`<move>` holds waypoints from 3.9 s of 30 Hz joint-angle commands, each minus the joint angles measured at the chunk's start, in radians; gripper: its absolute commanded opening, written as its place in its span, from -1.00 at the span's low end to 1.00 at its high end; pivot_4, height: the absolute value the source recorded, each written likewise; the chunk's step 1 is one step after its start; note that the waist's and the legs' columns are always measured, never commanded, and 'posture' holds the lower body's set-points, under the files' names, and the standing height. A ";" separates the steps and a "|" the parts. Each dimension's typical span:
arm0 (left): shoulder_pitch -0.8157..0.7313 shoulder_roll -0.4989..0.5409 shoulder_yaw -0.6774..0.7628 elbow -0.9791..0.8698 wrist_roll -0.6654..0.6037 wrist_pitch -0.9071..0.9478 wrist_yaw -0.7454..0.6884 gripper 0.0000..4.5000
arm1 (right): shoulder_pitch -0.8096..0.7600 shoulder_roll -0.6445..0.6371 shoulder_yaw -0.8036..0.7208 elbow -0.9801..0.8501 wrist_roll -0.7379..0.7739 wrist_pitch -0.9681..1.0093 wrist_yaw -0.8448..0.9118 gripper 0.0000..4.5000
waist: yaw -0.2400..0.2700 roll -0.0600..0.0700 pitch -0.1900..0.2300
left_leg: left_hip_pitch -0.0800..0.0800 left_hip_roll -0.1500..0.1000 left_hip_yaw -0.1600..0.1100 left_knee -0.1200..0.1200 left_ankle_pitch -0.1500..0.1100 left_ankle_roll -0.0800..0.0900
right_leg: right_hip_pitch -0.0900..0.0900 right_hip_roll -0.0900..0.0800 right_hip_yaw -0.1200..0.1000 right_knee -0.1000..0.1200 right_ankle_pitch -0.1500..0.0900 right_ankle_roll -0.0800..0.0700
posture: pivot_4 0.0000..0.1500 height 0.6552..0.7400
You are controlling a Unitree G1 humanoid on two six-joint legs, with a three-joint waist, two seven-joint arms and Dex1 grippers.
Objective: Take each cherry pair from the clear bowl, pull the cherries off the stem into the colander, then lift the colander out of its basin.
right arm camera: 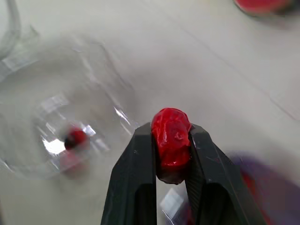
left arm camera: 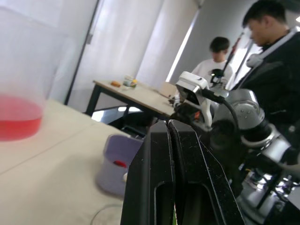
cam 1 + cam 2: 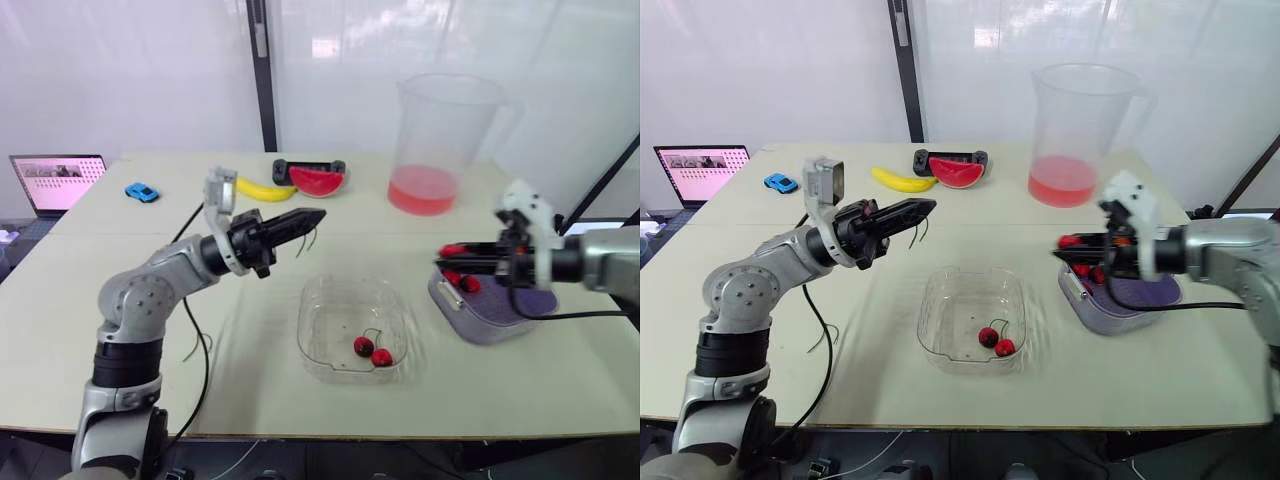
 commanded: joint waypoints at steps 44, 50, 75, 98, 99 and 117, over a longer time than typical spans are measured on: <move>0.635 0.413 0.194 -0.043 0.189 0.046 0.000 -1.00 | -0.325 0.255 0.071 -0.165 0.268 0.242 0.286 0.98 | 0.005 0.003 0.002 | 0.000 0.003 -0.002 -0.001 0.000 0.000 | 0.000 -0.001 0.000 -0.001 0.000 0.000 | 1.00 1.00; 0.627 0.379 0.177 0.006 0.253 0.035 0.058 -0.33 | -0.306 0.242 0.064 -0.172 0.264 0.222 0.277 1.00 | 0.003 0.003 0.002 | 0.000 0.003 -0.002 -0.002 0.000 0.000 | -0.001 -0.002 0.000 -0.002 0.000 0.000 | 1.00 1.00; 0.300 0.523 0.073 -0.113 0.207 -0.115 -0.354 0.98 | -0.308 0.190 0.032 -0.277 0.184 0.282 -0.024 1.00 | -0.003 0.004 0.002 | -0.002 0.003 -0.001 -0.002 0.000 0.000 | -0.003 -0.003 0.001 -0.002 0.000 0.000 | 1.00 1.00; 0.403 0.408 0.083 -0.221 0.215 -0.181 -0.281 0.98 | -0.635 0.397 0.672 -0.327 -0.033 0.679 -0.154 1.00 | -0.001 0.004 0.002 | -0.003 0.003 -0.002 -0.001 0.000 0.000 | -0.005 -0.001 0.001 0.001 0.000 -0.001 | 1.00 1.00; 0.406 0.404 0.081 -0.226 0.217 -0.183 -0.272 0.98 | -0.634 0.416 0.687 -0.316 -0.045 0.672 -0.166 1.00 | 0.000 0.004 0.002 | -0.004 0.003 -0.002 0.000 0.000 0.000 | -0.005 -0.001 0.001 0.001 0.001 -0.001 | 1.00 1.00; 0.413 0.423 0.070 -0.222 0.279 -0.222 -0.239 1.00 | -0.561 0.484 0.897 -0.287 -0.206 0.563 -0.240 0.22 | -0.004 0.003 0.002 | -0.004 0.002 -0.002 0.000 0.000 0.000 | -0.007 -0.001 0.001 0.003 0.001 -0.001 | 1.00 1.00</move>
